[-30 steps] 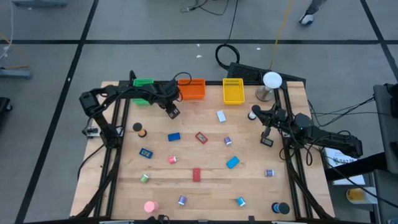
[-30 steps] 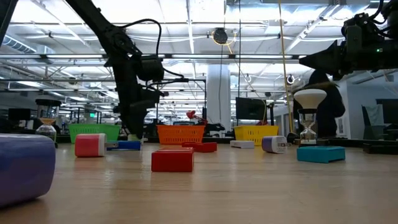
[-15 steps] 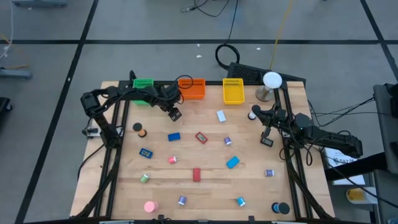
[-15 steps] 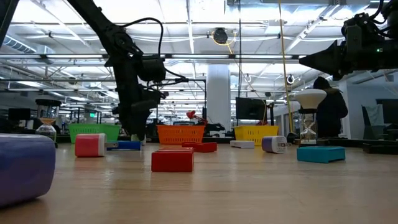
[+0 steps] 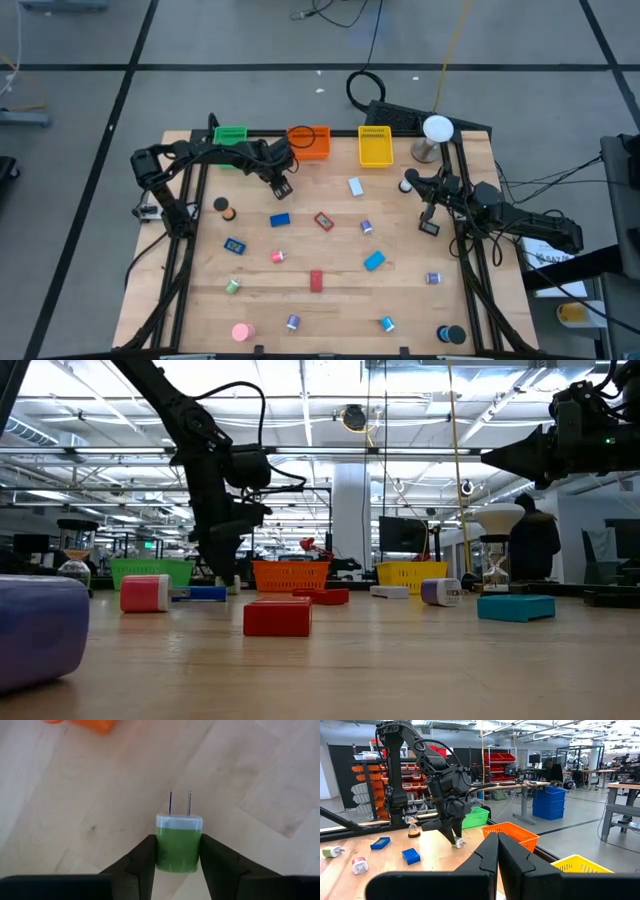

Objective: Pick & Place Office items
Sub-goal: Put the top green charger adaptor into the green bin

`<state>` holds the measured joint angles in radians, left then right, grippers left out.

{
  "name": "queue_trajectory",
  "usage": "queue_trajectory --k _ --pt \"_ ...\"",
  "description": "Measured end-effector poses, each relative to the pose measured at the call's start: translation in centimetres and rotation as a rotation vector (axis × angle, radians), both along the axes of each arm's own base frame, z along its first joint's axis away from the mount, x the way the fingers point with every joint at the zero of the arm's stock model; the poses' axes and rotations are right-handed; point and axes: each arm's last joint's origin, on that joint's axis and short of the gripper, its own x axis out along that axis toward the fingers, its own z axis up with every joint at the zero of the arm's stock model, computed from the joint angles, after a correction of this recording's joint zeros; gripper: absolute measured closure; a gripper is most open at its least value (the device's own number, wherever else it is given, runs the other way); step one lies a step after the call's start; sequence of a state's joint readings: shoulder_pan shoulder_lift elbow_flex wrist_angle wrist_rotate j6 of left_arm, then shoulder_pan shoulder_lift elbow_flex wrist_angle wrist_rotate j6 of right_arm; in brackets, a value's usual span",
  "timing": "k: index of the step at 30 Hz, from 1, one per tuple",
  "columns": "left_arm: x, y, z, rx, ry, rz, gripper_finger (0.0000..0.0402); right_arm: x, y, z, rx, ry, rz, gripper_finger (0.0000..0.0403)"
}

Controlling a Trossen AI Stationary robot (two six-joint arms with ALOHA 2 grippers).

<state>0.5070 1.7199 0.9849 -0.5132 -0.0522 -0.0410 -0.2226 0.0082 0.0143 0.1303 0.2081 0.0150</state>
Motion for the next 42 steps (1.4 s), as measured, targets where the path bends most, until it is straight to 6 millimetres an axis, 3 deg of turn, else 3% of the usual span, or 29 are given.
queue_trajectory --k 8,14,20,26,32,42 --pt "1.0 -0.5 0.2 0.015 -0.076 0.032 0.0277 0.0 0.0 0.0 0.000 0.000 0.000 0.0399" --pt "1.8 -2.3 -0.4 0.063 -0.212 -0.018 0.0277 0.0 0.0 0.0 0.000 0.000 0.000 0.0399" --pt "1.5 -5.2 -2.5 0.108 -0.561 -0.093 0.0277 0.0 0.0 0.0 0.000 0.000 0.000 0.0399" --pt "-0.8 -7.1 -3.9 0.182 -0.849 -0.116 0.0277 0.0 0.0 0.0 0.000 0.000 0.000 0.0399" --pt "-2.1 -7.3 -4.9 0.213 -0.812 -0.088 0.0277 0.0 0.0 0.0 0.000 0.000 0.000 0.0399" --pt "-0.4 -6.8 -5.8 0.260 -0.819 -0.133 0.0277 0.0 0.0 0.0 0.000 0.001 0.000 0.0399"
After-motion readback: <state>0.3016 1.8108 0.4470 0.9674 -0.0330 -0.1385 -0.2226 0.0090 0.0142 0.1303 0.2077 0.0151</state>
